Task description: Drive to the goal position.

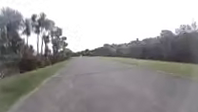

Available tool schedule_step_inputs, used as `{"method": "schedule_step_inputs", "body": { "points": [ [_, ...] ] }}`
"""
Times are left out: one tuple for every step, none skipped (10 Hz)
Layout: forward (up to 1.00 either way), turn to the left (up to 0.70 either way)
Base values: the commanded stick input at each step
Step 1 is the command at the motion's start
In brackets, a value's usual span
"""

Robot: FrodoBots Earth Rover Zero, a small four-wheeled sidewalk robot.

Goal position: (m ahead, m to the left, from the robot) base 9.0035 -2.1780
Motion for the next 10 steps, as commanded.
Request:
{"method": "schedule_step_inputs", "body": {
  "points": [
    [1.00, 0.27],
    [1.00, 0.27],
    [1.00, 0.00],
    [1.00, 0.00],
    [1.00, 0.00],
    [1.00, 0.00],
    [1.00, 0.00],
    [1.00, 0.00],
    [1.00, 0.00],
    [1.00, 0.00]
  ]
}}
